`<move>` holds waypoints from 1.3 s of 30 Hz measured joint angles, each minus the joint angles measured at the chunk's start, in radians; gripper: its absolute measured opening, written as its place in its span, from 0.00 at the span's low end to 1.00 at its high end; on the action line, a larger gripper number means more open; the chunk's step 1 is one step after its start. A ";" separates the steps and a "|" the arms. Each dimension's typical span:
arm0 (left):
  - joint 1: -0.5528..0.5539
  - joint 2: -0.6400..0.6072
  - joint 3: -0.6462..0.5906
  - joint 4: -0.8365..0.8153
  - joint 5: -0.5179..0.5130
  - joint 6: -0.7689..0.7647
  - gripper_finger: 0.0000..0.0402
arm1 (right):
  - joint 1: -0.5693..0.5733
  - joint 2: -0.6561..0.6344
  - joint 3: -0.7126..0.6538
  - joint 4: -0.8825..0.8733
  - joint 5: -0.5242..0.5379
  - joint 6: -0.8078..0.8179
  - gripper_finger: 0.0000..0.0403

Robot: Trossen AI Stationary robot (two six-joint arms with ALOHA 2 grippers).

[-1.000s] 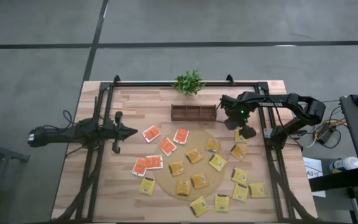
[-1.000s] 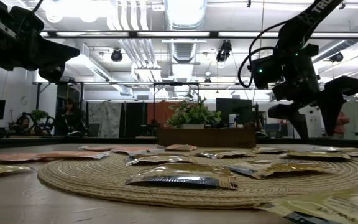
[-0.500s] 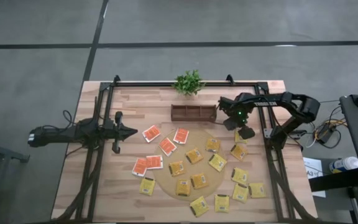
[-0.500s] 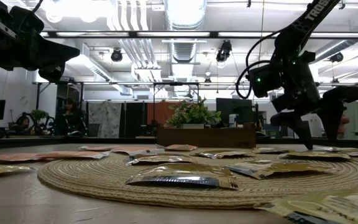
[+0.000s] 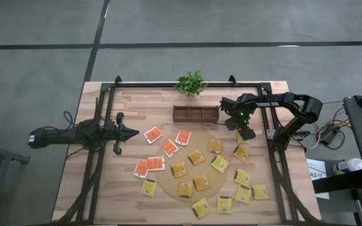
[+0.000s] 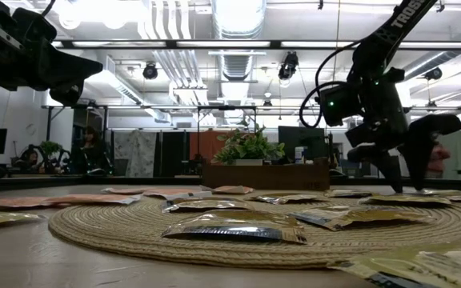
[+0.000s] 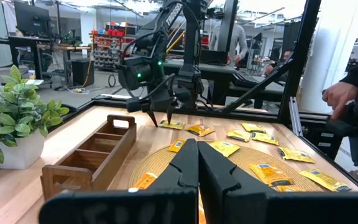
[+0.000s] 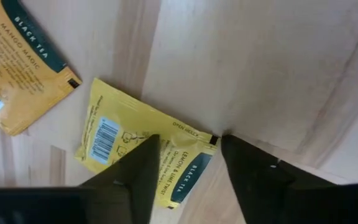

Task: Pick & Place Tea
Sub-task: Put the yellow tea bag into the right section of the wooden organizer

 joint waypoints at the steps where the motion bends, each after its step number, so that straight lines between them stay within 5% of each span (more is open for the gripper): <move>1: 0.000 0.000 0.000 0.000 0.000 0.000 0.00 | 0.000 -0.002 0.000 -0.001 0.000 0.000 0.40; 12: 0.000 0.000 0.000 0.000 0.000 0.000 0.00 | 0.002 -0.046 0.006 -0.030 0.073 0.086 0.25; 26: 0.000 0.000 0.000 0.000 0.000 0.000 0.00 | -0.014 -0.148 0.011 -0.057 0.062 0.385 0.51; 39: 0.000 0.000 0.000 0.000 0.000 0.000 0.00 | -0.039 -0.164 -0.050 -0.058 0.057 0.410 0.68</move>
